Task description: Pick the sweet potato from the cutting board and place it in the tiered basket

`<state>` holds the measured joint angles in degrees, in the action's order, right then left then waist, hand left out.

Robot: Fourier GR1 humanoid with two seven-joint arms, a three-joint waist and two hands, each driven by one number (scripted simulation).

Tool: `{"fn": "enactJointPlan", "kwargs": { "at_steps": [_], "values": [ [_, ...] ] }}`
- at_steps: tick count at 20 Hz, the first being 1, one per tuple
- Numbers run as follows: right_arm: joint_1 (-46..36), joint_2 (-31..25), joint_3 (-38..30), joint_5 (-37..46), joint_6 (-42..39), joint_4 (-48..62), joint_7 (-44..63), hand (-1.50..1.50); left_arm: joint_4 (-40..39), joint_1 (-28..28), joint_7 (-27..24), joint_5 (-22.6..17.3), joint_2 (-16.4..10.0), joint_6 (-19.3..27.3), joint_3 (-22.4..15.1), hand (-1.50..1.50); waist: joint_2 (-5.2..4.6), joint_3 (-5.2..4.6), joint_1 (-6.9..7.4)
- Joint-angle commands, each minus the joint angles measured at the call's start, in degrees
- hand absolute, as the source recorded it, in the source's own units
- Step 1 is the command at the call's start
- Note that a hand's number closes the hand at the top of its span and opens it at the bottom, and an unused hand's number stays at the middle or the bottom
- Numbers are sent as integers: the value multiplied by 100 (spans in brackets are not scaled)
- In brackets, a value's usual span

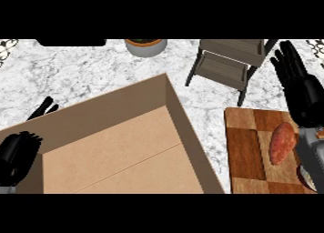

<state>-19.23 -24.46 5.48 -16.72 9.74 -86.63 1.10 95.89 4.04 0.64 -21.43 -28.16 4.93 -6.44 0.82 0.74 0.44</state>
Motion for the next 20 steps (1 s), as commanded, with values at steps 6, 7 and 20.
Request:
{"fn": "enactJointPlan", "kwargs": {
  "at_steps": [6, 7, 20],
  "values": [
    [152, 344, -123, 884, 1332, -1359, 75, 150, -484, -545, 576, -22, -307, 510, 47, 0, -60, -76, -164],
    [914, -788, -292, 1918, 1564, 289, 684, 150, -316, -184, 135, -176, -107, 635, -88, 0, -277, -220, -608],
    [1806, -743, 40, 4087, 3267, -381, 2587, -150, -444, -382, 213, -761, -556, 1187, -802, 0, -97, -142, -404]
  ]
}}
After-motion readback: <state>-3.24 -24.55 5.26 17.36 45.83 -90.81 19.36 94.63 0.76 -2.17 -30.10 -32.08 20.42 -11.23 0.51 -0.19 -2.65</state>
